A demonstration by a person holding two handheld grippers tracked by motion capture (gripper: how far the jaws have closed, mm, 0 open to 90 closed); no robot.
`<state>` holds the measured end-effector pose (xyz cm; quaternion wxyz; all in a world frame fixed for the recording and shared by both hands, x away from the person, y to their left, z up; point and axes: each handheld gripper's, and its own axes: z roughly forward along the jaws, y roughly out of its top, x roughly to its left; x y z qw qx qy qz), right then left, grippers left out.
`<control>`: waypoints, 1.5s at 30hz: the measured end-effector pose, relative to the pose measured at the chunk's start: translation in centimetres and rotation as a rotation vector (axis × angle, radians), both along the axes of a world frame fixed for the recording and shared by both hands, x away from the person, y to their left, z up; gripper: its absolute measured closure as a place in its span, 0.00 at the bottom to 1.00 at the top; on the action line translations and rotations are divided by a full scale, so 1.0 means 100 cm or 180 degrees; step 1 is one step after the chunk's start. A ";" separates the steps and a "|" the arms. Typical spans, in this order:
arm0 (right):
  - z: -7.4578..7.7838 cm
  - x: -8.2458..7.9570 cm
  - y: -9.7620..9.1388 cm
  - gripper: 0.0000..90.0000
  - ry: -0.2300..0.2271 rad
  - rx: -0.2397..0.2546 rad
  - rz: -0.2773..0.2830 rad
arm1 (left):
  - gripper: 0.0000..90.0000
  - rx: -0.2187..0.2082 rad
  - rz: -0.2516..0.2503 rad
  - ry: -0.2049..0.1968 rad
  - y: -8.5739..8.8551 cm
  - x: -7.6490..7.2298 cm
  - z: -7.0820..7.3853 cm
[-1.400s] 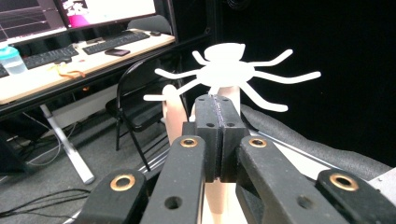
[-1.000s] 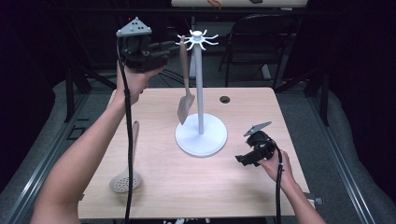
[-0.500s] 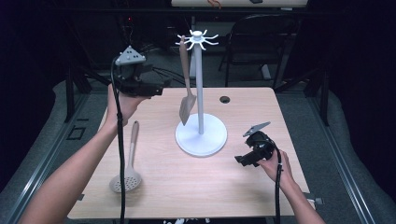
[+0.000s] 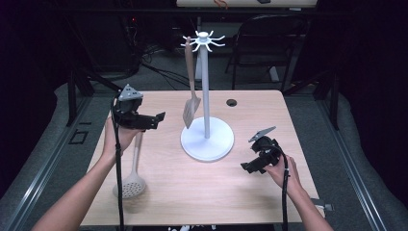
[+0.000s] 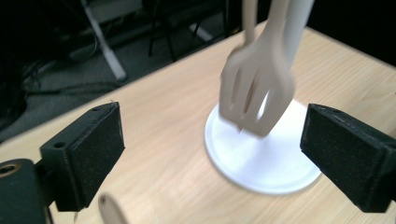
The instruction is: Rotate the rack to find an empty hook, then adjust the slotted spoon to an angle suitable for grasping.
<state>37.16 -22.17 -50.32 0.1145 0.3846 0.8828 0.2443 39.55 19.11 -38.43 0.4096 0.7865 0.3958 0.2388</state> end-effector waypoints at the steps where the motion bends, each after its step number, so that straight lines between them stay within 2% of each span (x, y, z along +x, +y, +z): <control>1: -0.001 0.000 0.001 0.00 -0.0012 0.0006 -0.0011 | 0.06 -0.0012 0.0026 0.0038 0.003 0.000 -0.005; 4: -0.001 0.000 0.002 0.01 0.0021 -0.0040 0.0004 | 0.05 -0.0001 0.0122 0.0118 0.009 -0.001 -0.018; 8: -0.002 0.000 0.002 0.01 0.0020 -0.0017 0.0012 | 0.03 0.0055 0.0253 0.0202 0.018 -0.004 -0.037; 11: -0.002 0.001 0.002 0.01 0.0039 -0.0060 0.0021 | 0.03 0.0057 0.0349 0.0237 0.023 -0.007 -0.049; 15: -0.003 0.001 0.004 0.01 0.0057 -0.0036 0.0007 | 0.03 0.0080 0.0473 0.0340 0.030 -0.009 -0.066; 16: -0.003 0.001 0.004 0.01 0.0073 -0.0071 0.0037 | 0.02 0.0066 0.0513 0.0363 0.032 -0.009 -0.069; 18: -0.003 0.001 0.005 0.02 0.0082 -0.0084 0.0047 | 0.03 0.0136 0.0556 0.0425 0.035 -0.009 -0.074; 19: -0.004 0.001 0.006 0.02 0.0084 -0.0036 0.0039 | 0.04 0.0157 0.0601 0.0448 0.037 -0.010 -0.076; 21: -0.003 0.001 0.006 0.02 0.0083 -0.0079 0.0057 | 0.04 0.0138 0.0649 0.0589 0.043 -0.010 -0.084; 22: -0.004 0.000 0.006 0.02 0.0086 -0.0089 0.0072 | 0.05 0.0145 0.0672 0.0620 0.045 -0.010 -0.087; 23: -0.004 0.000 0.007 0.02 0.0086 -0.0078 0.0068 | 0.06 0.0151 0.0737 0.0714 0.050 -0.009 -0.094; 25: -0.005 0.001 0.008 0.02 0.0094 -0.0090 0.0089 | 0.10 0.0138 0.0761 0.0843 0.056 -0.007 -0.102; 26: -0.006 0.002 0.009 0.02 0.0095 -0.0063 0.0093 | 0.12 0.0124 0.0788 0.0860 0.058 -0.007 -0.106; 30: -0.005 0.002 0.012 0.02 0.0105 -0.0110 0.0134 | 0.21 0.0293 0.0870 0.1082 0.062 -0.003 -0.127; 34: -0.006 0.001 0.013 0.03 0.0115 -0.0115 0.0147 | 0.38 0.0315 0.0808 0.1309 0.064 0.001 -0.140; 37: -0.005 0.000 0.011 0.03 0.0110 -0.0175 0.0144 | 0.49 0.0385 0.0784 0.1318 0.064 0.003 -0.144; 39: -0.006 0.000 0.011 0.03 0.0107 -0.0154 0.0143 | 0.55 0.0399 0.0761 0.1361 0.064 0.004 -0.149; 42: -0.006 0.000 0.012 0.03 0.0131 -0.0175 0.0138 | 0.61 0.0517 0.0739 0.1439 0.063 0.007 -0.156; 43: -0.007 -0.001 0.013 0.04 0.0139 -0.0155 0.0134 | 0.62 0.0601 0.0738 0.1433 0.063 0.009 -0.159; 45: -0.007 0.000 0.013 0.05 0.0133 -0.0187 0.0147 | 0.65 0.0683 0.0769 0.1396 0.064 0.010 -0.161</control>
